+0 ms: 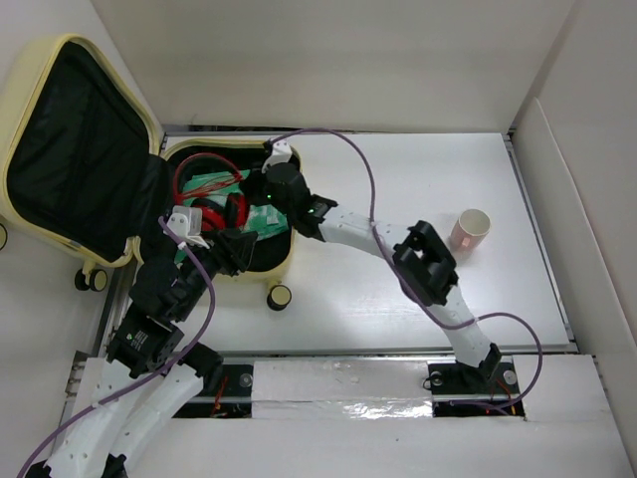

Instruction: Pack the luggage

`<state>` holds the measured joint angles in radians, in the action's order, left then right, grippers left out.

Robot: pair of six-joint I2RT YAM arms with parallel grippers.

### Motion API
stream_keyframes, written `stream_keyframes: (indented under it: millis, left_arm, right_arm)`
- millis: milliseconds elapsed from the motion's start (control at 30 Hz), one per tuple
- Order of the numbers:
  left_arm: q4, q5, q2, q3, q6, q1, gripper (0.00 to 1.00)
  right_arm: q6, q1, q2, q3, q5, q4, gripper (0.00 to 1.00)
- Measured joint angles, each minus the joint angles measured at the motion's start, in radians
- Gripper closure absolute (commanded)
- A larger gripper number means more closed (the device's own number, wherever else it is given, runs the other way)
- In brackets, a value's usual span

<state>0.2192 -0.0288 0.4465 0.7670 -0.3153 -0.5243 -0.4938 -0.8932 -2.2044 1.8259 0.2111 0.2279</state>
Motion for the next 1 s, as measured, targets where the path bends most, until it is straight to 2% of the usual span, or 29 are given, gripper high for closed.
stream_keyframes:
  millis: [33,133,200,267,300,367,400,433,467,533,633,700,733,800,833,933,1000]
  left_arm:
    - [0.001,-0.001,0.000,0.000,0.000,0.000,0.58]
    - [0.002,-0.003,0.000,0.000,0.000,0.000,0.58]
    - [0.002,-0.005,0.000,0.000,0.000,0.000,0.58]
    - [0.002,-0.006,0.000,0.000,0.000,0.000,0.58]
    - [0.002,-0.006,0.000,0.000,0.000,0.000,0.59]
    - [0.002,-0.006,0.000,0.000,0.000,0.000,0.58]
    - [0.002,-0.006,0.000,0.000,0.000,0.000,0.58]
    - [0.002,-0.006,0.000,0.000,0.000,0.000,0.58]
    - [0.002,-0.006,0.000,0.000,0.000,0.000,0.58]
    - [0.002,-0.006,-0.001,0.000,0.000,0.000,0.58]
    - [0.003,-0.006,-0.006,0.000,0.000,0.000,0.58]
    - [0.003,-0.007,-0.012,0.000,-0.001,0.000,0.58]
    - [0.002,-0.007,-0.014,0.000,-0.001,0.000,0.58]
    - [0.003,-0.006,-0.017,0.000,-0.001,0.000,0.58]
    - [0.003,-0.006,-0.018,0.000,-0.001,0.000,0.59]
    - [0.002,-0.006,-0.019,0.000,-0.001,0.000,0.58]
    - [0.003,-0.005,-0.019,0.000,-0.001,0.000,0.59]
  right_arm:
    - [0.002,-0.015,-0.050,0.075,-0.003,-0.020,0.45]
    - [-0.004,-0.046,-0.124,0.189,-0.027,-0.042,0.21]
    - [0.000,-0.058,-0.126,0.203,-0.042,-0.044,0.16]
    - [0.013,-0.062,-0.110,0.199,-0.052,-0.042,0.16]
    - [0.019,-0.059,-0.093,0.181,-0.056,-0.037,0.18]
    - [0.037,-0.044,-0.007,0.060,-0.062,-0.019,0.45]
    - [0.047,-0.031,0.050,-0.018,-0.061,-0.012,0.74]
    - [0.058,-0.014,0.109,-0.096,-0.060,0.002,0.84]
    - [0.055,0.007,0.180,-0.199,-0.055,0.039,0.92]
    - [0.072,0.061,0.333,-0.390,-0.035,0.054,1.00]
    - [0.092,0.166,0.581,-0.657,0.042,0.071,1.00]
    - [0.102,0.247,0.758,-0.807,0.120,0.060,0.91]
    - [0.100,0.291,0.854,-0.879,0.171,0.043,0.81]
    - [0.093,0.374,1.028,-0.991,0.263,-0.006,0.69]
    - [0.084,0.421,1.110,-1.040,0.307,-0.039,0.56]
    - [0.050,0.577,1.295,-1.144,0.416,-0.132,0.39]
    - [0.041,0.678,1.365,-1.204,0.458,-0.176,0.38]
